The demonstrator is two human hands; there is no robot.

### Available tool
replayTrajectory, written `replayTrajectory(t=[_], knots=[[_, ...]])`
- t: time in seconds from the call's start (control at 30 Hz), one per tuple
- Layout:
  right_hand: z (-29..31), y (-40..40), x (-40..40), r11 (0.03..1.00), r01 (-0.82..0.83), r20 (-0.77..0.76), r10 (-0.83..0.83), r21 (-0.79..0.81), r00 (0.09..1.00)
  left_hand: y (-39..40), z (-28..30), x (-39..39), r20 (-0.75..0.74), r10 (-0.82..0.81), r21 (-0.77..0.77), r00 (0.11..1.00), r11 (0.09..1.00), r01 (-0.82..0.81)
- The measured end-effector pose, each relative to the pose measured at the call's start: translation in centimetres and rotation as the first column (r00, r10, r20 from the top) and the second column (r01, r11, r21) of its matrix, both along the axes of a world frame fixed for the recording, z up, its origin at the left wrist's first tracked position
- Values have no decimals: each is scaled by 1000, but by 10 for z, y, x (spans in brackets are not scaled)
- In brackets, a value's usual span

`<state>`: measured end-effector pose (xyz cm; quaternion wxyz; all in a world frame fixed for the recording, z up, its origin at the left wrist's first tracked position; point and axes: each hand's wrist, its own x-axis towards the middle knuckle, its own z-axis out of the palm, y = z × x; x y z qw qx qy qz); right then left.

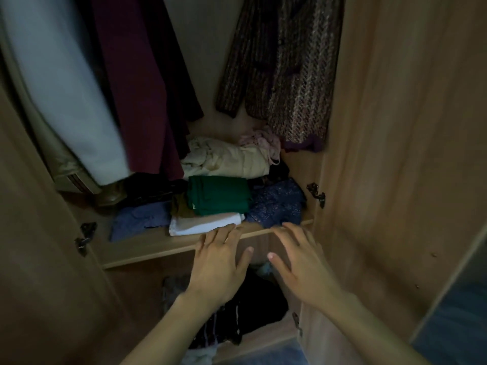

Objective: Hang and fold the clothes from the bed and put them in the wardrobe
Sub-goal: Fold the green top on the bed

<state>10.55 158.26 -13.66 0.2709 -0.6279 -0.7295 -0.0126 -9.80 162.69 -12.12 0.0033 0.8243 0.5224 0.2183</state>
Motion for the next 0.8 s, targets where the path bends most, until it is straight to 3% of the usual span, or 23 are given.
replayTrajectory(t=[0.4, 0.57, 0.8], knots=[[13, -104, -31, 962, 269, -12, -270, -37, 963, -52, -15, -31, 206, -217, -99, 954, 966, 241], [20, -179, -31, 899, 437, 32, -436, -19, 899, -88, -16, -9, 254, -384, -80, 888, 906, 415], [28, -313, -7, 742, 670, 1, -670, -22, 742, -177, -12, 54, 241, -629, -20, 739, 758, 652]])
